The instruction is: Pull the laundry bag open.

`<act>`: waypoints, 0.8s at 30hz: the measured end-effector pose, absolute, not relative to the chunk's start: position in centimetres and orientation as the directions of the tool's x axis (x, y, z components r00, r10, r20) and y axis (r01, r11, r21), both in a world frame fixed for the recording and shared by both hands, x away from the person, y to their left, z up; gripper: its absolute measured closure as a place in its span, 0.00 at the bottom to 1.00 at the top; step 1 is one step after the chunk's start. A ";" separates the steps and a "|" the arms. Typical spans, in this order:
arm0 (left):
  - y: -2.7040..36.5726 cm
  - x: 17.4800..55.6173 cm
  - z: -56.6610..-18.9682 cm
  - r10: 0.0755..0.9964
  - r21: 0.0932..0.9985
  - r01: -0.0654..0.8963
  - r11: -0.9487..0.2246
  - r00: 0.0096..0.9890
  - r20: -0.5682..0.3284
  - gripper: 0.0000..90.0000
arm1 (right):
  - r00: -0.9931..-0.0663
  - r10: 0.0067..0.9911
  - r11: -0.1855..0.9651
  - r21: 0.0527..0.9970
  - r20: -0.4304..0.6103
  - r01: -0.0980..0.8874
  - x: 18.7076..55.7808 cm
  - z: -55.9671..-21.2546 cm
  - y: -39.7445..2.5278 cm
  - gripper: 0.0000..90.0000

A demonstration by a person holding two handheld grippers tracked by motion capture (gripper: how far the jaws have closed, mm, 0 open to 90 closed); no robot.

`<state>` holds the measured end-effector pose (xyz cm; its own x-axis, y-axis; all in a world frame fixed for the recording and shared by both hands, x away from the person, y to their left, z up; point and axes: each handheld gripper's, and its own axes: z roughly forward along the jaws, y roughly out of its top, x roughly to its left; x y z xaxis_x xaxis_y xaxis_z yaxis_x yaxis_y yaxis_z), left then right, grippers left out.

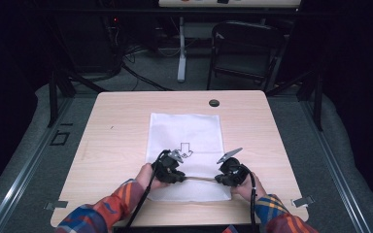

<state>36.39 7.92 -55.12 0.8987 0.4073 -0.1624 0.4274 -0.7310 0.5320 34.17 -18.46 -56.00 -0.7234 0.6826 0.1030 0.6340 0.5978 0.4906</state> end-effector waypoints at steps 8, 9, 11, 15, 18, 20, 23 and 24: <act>10.6 35.9 -55.0 0.439 0.517 0.457 -0.724 0.883 -0.166 0.90 | -0.730 0.677 0.607 0.486 0.098 0.628 34.2 -56.0 -18.5 1.00; 10.9 35.9 -54.9 0.446 0.518 0.464 -0.718 0.879 -0.169 0.90 | -0.727 0.679 0.602 0.489 0.102 0.631 34.2 -56.0 -18.5 1.00; 11.8 35.9 -54.9 0.461 0.515 0.477 -0.713 0.871 -0.169 0.90 | -0.720 0.686 0.591 0.498 0.105 0.635 34.2 -56.1 -18.4 1.00; 13.5 35.6 -54.6 0.489 0.513 0.502 -0.696 0.855 -0.174 0.90 | -0.727 0.681 0.608 0.484 0.091 0.630 34.4 -55.9 -18.6 1.00; 14.5 35.4 -54.4 0.507 0.512 0.516 -0.687 0.845 -0.172 0.90 | -0.729 0.678 0.612 0.480 0.091 0.629 34.5 -55.9 -18.7 1.00; 15.2 35.2 -54.3 0.520 0.513 0.529 -0.676 0.836 -0.176 0.90 | -0.727 0.680 0.606 0.485 0.095 0.631 34.6 -55.9 -18.7 1.00; 16.3 35.0 -54.2 0.536 0.505 0.543 -0.670 0.825 -0.176 0.90 | -0.728 0.679 0.606 0.485 0.099 0.631 34.6 -55.9 -18.8 1.00; 16.5 34.9 -54.2 0.539 0.502 0.544 -0.673 0.825 -0.172 0.90 | -0.727 0.680 0.605 0.486 0.098 0.631 34.6 -55.9 -18.8 1.00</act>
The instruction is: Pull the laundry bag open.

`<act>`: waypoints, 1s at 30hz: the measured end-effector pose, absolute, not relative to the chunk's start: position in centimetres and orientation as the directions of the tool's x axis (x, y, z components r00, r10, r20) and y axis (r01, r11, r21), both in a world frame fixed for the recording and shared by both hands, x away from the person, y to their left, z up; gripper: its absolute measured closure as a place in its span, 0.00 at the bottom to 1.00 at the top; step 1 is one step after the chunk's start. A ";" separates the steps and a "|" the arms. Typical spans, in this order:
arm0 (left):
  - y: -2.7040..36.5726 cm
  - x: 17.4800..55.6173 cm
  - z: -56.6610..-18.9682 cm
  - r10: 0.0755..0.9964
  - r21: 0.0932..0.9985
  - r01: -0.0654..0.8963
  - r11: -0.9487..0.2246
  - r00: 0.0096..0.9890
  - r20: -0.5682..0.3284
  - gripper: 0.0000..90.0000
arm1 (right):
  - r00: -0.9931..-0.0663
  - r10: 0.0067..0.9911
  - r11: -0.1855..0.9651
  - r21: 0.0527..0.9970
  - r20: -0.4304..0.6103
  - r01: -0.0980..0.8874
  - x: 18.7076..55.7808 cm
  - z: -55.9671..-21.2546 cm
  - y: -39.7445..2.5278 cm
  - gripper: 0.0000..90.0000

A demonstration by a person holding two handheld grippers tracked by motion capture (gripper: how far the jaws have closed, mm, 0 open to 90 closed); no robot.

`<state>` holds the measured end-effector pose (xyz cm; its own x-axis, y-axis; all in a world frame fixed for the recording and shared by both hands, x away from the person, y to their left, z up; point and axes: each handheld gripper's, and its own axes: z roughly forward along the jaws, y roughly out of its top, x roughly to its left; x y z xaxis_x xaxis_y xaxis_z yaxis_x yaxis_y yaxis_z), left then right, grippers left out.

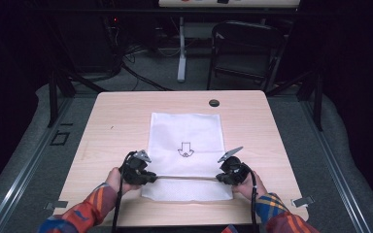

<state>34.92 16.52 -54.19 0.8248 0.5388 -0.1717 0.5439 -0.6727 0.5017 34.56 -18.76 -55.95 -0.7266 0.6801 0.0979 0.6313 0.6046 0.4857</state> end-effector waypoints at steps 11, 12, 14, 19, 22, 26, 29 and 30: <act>21.4 34.1 -53.9 0.639 0.487 0.634 -0.601 0.747 -0.184 0.90 | -0.730 0.677 0.610 0.484 0.096 0.628 34.6 -55.9 -18.9 1.00; 21.5 33.9 -53.7 0.641 0.490 0.635 -0.598 0.745 -0.184 0.90 | -0.727 0.680 0.605 0.485 0.100 0.632 34.5 -55.9 -18.8 1.00; 21.2 33.8 -53.6 0.637 0.486 0.623 -0.613 0.754 -0.162 0.90 | -0.731 0.677 0.613 0.487 0.083 0.622 34.5 -55.9 -18.7 1.00; 21.1 34.0 -53.8 0.635 0.470 0.627 -0.621 0.754 -0.166 0.89 | -0.745 0.664 0.631 0.486 0.063 0.604 34.4 -55.9 -18.5 1.00; 21.3 34.2 -53.5 0.654 0.477 0.645 -0.597 0.736 -0.177 0.65 | -0.765 0.643 0.648 0.501 0.042 0.573 34.2 -55.7 -18.3 0.79; 22.1 34.4 -52.7 0.688 0.524 0.655 -0.544 0.706 -0.168 0.34 | -0.747 0.664 0.610 0.552 0.035 0.569 34.2 -54.0 -18.5 0.32; 22.6 34.5 -52.5 0.712 0.537 0.669 -0.514 0.682 -0.169 0.23 | -0.715 0.699 0.577 0.567 0.031 0.588 34.1 -52.9 -19.8 0.16; 22.8 34.6 -52.5 0.719 0.536 0.672 -0.510 0.676 -0.164 0.21 | -0.702 0.712 0.567 0.568 0.028 0.597 34.0 -52.7 -20.5 0.15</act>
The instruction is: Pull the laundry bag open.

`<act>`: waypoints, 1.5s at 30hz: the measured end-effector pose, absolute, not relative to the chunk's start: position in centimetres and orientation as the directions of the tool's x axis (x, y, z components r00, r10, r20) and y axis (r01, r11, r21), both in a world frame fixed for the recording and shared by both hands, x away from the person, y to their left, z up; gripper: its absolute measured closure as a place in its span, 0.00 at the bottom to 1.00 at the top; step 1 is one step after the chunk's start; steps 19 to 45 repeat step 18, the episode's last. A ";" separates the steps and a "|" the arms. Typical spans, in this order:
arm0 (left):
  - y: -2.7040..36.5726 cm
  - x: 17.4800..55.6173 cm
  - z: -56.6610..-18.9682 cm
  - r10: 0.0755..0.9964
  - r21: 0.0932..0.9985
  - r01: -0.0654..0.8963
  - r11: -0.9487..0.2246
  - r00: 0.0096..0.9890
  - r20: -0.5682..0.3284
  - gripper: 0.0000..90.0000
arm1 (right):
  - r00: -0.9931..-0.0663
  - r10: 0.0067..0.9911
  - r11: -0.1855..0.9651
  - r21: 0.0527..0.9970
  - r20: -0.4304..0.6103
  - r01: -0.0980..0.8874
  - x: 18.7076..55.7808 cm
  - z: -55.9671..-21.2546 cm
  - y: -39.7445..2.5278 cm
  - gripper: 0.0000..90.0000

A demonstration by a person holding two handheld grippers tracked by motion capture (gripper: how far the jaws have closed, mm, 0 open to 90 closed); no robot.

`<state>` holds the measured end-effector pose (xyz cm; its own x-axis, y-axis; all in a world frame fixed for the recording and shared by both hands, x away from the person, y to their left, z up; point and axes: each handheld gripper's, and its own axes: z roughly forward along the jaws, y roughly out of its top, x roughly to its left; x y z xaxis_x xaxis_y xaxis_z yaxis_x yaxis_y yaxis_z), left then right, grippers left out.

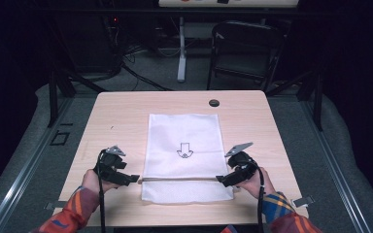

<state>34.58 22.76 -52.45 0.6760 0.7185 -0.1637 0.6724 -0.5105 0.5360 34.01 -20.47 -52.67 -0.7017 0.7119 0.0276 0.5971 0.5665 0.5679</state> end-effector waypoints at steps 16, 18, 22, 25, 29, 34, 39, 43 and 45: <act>24.6 35.9 -53.3 0.814 0.524 0.738 -0.426 0.565 -0.135 0.05 | -0.554 0.831 0.470 0.474 0.047 0.745 33.8 -53.6 -27.8 0.00; 24.7 36.1 -53.7 0.822 0.509 0.750 -0.423 0.554 -0.133 0.05 | -0.559 0.829 0.490 0.444 0.031 0.751 33.9 -54.0 -28.0 0.00; 24.7 36.1 -53.7 0.822 0.509 0.750 -0.423 0.554 -0.133 0.05 | -0.559 0.829 0.490 0.444 0.031 0.751 33.9 -54.0 -28.0 0.00; 24.7 36.1 -53.7 0.822 0.509 0.750 -0.423 0.554 -0.133 0.05 | -0.559 0.829 0.490 0.444 0.031 0.751 33.9 -54.0 -28.0 0.00; 24.7 36.1 -53.7 0.822 0.509 0.750 -0.423 0.554 -0.133 0.05 | -0.559 0.829 0.490 0.444 0.031 0.751 33.9 -54.0 -28.0 0.00; 24.7 36.1 -53.7 0.822 0.509 0.750 -0.423 0.554 -0.133 0.05 | -0.559 0.829 0.490 0.444 0.031 0.751 33.9 -54.0 -28.0 0.00; 24.7 36.1 -53.7 0.822 0.509 0.750 -0.423 0.554 -0.133 0.05 | -0.559 0.829 0.490 0.444 0.031 0.751 33.9 -54.0 -28.0 0.00; 24.7 36.1 -53.7 0.822 0.509 0.750 -0.423 0.554 -0.133 0.05 | -0.559 0.829 0.490 0.444 0.031 0.751 33.9 -54.0 -28.0 0.00; 24.7 36.1 -53.7 0.822 0.509 0.750 -0.423 0.554 -0.133 0.05 | -0.559 0.829 0.490 0.444 0.031 0.751 33.9 -54.0 -28.0 0.00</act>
